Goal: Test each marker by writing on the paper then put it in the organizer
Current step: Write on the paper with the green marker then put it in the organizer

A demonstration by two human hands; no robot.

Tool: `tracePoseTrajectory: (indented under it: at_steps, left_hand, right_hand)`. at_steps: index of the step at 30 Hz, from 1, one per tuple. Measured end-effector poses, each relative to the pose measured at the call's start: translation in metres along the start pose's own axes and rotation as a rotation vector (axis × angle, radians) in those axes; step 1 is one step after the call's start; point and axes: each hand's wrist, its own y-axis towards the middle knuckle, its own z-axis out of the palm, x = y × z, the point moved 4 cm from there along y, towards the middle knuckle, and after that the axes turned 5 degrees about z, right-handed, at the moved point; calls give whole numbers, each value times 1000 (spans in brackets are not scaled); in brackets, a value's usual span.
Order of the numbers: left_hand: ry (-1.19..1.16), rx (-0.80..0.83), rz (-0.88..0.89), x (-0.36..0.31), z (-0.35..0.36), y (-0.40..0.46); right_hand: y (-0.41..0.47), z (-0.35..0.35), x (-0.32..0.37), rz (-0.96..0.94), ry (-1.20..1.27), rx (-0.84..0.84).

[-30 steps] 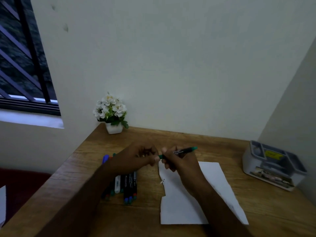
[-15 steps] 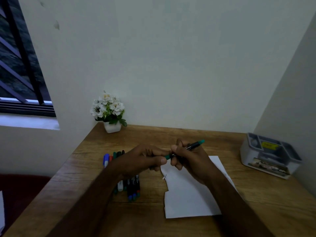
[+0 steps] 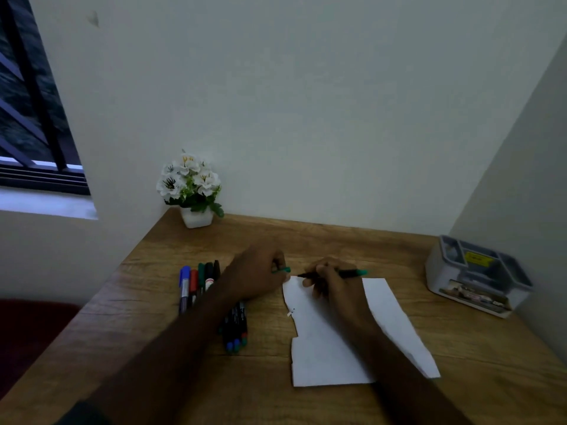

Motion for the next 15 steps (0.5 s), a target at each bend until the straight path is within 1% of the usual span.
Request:
tracePoseTrajectory:
  at_steps: [3,5,11,15]
  left_hand:
    - [43,-31,-9,3,-1,0]
    - [60,-30,-20,9,-2,-1]
    - [175,20,-40,14,-4,0]
    - [158,73,-70,18,1,-1]
  right_hand:
    - [1,2,-1,-50,-115,18]
    - [0,0,1,-77,-135,40]
    - [0,-10,7,-161,-145,194]
    - [-1,-13,4,-186,-246,222]
